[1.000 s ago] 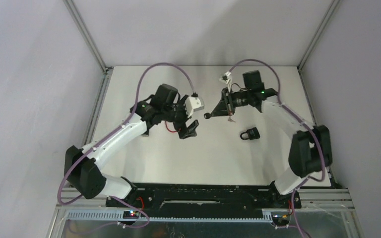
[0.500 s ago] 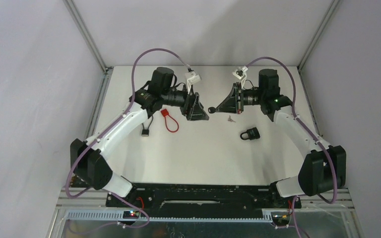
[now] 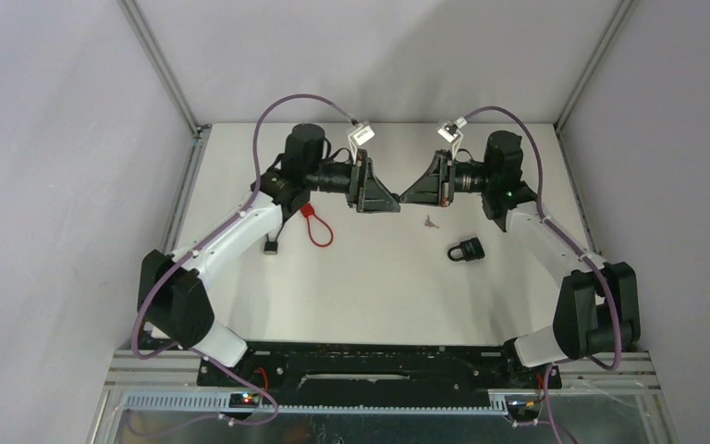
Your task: Unlock with the key
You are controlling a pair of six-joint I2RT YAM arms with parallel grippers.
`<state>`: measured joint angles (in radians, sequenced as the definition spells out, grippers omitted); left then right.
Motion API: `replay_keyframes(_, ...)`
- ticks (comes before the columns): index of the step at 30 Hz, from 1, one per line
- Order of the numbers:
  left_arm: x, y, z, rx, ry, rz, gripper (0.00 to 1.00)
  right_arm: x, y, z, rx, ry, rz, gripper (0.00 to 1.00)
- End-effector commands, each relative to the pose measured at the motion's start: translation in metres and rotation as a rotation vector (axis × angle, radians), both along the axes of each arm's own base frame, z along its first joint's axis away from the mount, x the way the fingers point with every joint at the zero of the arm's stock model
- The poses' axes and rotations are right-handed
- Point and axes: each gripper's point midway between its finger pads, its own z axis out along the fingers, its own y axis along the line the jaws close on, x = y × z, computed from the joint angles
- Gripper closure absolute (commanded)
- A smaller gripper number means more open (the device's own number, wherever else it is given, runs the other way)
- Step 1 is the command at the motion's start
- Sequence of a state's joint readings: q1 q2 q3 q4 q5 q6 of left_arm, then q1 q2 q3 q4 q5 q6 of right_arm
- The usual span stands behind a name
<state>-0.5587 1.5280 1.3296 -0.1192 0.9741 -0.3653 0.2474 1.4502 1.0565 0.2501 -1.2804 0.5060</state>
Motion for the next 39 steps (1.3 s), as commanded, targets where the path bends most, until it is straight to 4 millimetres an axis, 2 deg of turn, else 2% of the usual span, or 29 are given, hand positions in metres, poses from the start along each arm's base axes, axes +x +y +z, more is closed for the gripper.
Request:
replay_keyframes(1, -0.007, -0.001, 0.009, -0.048, 0.008, -0.027, 0.46, 0.005, -0.002, 0.009, 0.037, -0.022, -0.007, 1.00)
replay_keyframes(7, -0.006, -0.002, 0.006, -0.050, 0.022, -0.031, 0.55, 0.005, -0.004, 0.010, 0.050, -0.015, -0.016, 1.00)
replay_keyframes(13, -0.006, -0.004, 0.008, -0.064, 0.023, -0.041, 0.71, 0.006, -0.005, 0.007, 0.048, -0.006, -0.024, 1.00)
replay_keyframes(32, -0.008, -0.013, 0.011, -0.083, 0.039, -0.044, 0.86, 0.004, 0.002, 0.001, 0.070, 0.004, -0.070, 1.00)
replay_keyframes(39, -0.007, -0.013, 0.013, -0.092, 0.040, -0.037, 0.99, 0.004, 0.003, -0.003, 0.074, 0.009, -0.091, 1.00)
